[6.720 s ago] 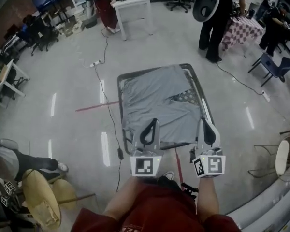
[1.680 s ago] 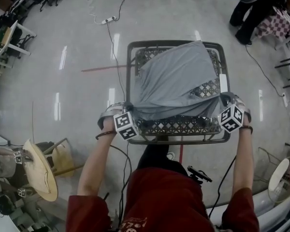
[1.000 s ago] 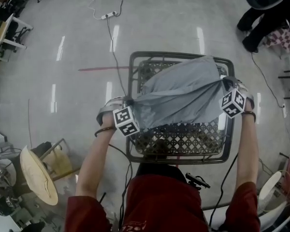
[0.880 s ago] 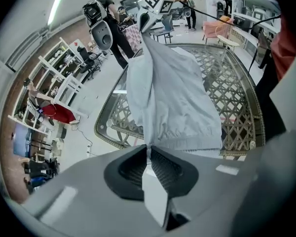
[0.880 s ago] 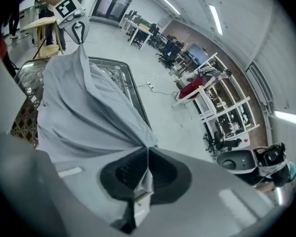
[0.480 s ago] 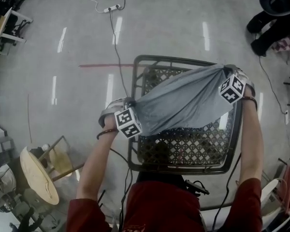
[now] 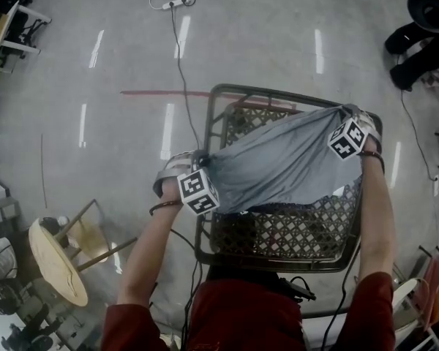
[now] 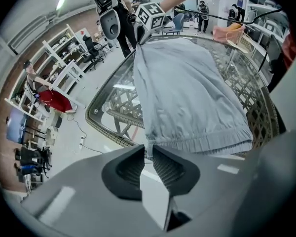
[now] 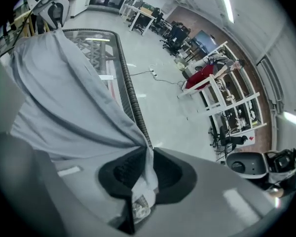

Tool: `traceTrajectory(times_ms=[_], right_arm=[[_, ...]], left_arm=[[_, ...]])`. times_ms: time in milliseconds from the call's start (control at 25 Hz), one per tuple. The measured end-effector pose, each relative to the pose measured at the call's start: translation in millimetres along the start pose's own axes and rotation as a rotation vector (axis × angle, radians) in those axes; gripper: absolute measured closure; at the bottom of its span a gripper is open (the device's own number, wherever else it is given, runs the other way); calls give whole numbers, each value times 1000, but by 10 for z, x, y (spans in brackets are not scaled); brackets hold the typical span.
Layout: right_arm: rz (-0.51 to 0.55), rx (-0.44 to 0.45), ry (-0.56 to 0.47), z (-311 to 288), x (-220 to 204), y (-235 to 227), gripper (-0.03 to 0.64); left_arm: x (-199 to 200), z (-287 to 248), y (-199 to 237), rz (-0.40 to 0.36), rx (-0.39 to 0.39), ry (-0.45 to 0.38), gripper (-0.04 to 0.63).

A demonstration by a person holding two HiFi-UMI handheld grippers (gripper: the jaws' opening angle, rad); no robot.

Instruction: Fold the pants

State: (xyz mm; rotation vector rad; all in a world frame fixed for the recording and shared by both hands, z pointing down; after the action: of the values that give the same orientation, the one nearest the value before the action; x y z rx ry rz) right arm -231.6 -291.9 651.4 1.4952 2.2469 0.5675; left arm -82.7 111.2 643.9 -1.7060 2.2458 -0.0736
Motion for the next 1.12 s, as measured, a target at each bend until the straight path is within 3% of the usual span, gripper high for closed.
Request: traceTrajectory(times_ms=[160, 440, 640, 840, 1120], right_arm=[[-75, -34, -18, -6, 26, -28, 518], [-142, -64, -75, 261, 49, -6, 506], [-293, -112, -158, 811, 55, 99, 506], [-488, -163, -278, 1440, 134, 323, 506], [-715, -252, -458, 2509, 78, 726, 506]], left_arm=[[0, 9, 46, 27, 20, -15, 476], [-15, 140, 64, 32, 62, -7, 433], [56, 456, -18, 72, 106, -57, 426], [297, 855, -104, 151, 194, -183, 428], [795, 1494, -355, 322, 349, -479, 429]])
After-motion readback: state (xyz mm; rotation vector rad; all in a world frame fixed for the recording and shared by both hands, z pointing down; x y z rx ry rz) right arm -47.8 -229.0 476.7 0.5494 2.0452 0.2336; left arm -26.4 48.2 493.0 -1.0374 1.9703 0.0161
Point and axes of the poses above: the fingertips, and each gripper's own axes: z backward along the fingers, y to its left, x out of its top, the point moved 3 cm from there along z, backward along the fingers, and after that the axes turned 4 degrees about z, right-handed, at the moved point
